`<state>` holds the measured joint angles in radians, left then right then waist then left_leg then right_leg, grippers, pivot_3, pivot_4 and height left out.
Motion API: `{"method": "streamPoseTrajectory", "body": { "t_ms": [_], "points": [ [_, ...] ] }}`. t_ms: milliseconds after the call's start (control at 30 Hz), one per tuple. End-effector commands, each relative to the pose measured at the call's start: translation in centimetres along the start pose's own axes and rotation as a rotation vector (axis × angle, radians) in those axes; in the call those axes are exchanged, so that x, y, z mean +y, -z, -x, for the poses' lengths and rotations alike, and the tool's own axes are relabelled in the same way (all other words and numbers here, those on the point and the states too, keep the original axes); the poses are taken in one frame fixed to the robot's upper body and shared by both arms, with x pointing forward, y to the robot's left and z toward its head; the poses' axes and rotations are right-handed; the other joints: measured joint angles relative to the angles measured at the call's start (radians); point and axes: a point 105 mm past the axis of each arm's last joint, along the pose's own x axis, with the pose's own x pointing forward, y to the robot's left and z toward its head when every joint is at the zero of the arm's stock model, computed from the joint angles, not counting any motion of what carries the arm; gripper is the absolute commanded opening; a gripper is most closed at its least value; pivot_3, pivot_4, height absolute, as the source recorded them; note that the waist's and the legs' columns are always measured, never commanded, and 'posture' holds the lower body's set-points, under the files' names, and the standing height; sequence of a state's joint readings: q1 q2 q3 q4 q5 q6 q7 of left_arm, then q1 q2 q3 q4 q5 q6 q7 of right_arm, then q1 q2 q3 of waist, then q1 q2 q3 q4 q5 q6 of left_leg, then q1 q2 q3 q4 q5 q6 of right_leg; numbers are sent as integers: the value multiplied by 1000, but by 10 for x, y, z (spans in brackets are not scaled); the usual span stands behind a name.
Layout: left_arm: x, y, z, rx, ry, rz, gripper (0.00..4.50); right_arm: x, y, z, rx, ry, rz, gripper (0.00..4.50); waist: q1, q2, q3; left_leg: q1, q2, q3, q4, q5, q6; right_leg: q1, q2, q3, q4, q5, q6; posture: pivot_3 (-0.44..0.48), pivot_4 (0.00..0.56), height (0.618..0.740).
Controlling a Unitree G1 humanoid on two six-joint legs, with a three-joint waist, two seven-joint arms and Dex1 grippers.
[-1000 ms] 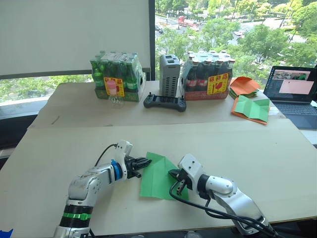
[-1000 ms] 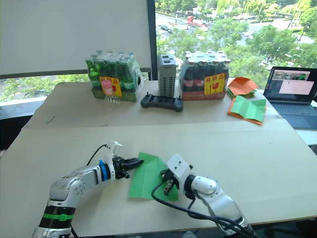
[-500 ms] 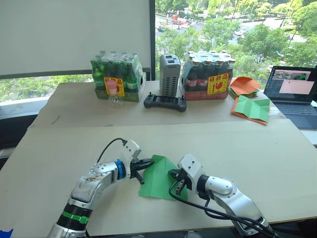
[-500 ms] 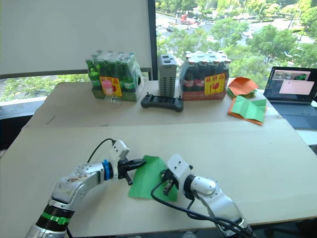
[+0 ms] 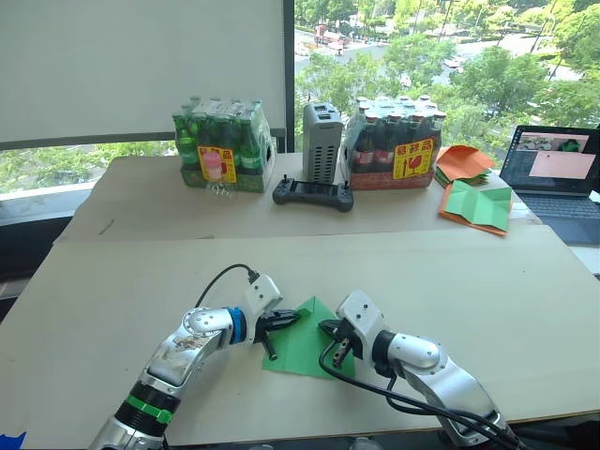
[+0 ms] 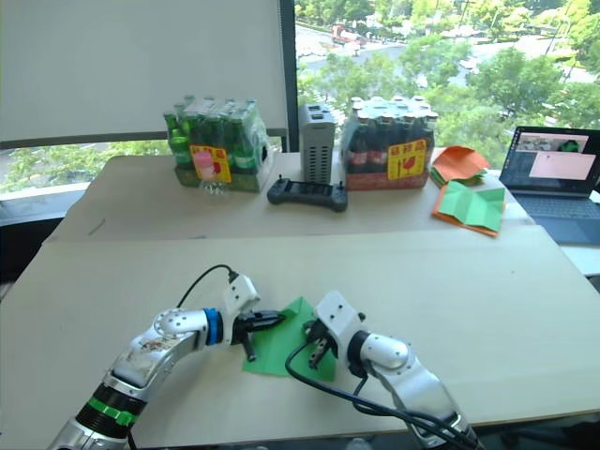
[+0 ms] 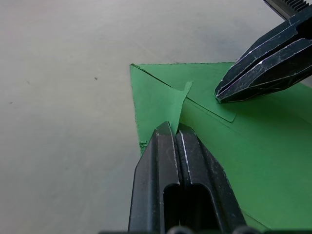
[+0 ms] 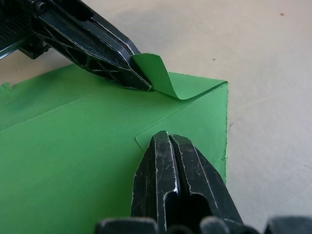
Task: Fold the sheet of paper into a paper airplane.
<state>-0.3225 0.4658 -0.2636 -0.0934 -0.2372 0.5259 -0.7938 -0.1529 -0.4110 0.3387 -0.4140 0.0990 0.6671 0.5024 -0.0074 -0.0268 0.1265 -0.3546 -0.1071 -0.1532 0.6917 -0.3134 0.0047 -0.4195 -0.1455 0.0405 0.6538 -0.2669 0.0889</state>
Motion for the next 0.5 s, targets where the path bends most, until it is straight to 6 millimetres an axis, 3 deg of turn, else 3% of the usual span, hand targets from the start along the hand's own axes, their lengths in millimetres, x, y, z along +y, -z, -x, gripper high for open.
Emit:
{"method": "streamPoseTrajectory", "body": {
  "t_ms": [33, 300, 500],
  "points": [
    [1, 3, -3, 26, 1, -17, 30, -3, 16, 0, 73, 24, -33, 0, 2, 0, 0, 0, 0, 0, 0, 0, 0, 0, 0, 0, 0, 0, 0, 0, 150, 735],
    [-2, 6, -1, 45, 24, -26, 30, -22, -20, -8, -65, 59, -73, 0, 4, 1, 1, -1, 0, 0, 0, 0, 0, -1, 0, 0, 0, 0, 0, 0, 150, 735],
    [-3, 7, 0, 51, 28, -30, 30, -22, -35, -21, -110, 27, -49, 0, 4, 1, 1, -1, 0, 0, -2, 0, 0, -2, 0, 0, -1, 0, 0, 0, 150, 735]
  ]
}}
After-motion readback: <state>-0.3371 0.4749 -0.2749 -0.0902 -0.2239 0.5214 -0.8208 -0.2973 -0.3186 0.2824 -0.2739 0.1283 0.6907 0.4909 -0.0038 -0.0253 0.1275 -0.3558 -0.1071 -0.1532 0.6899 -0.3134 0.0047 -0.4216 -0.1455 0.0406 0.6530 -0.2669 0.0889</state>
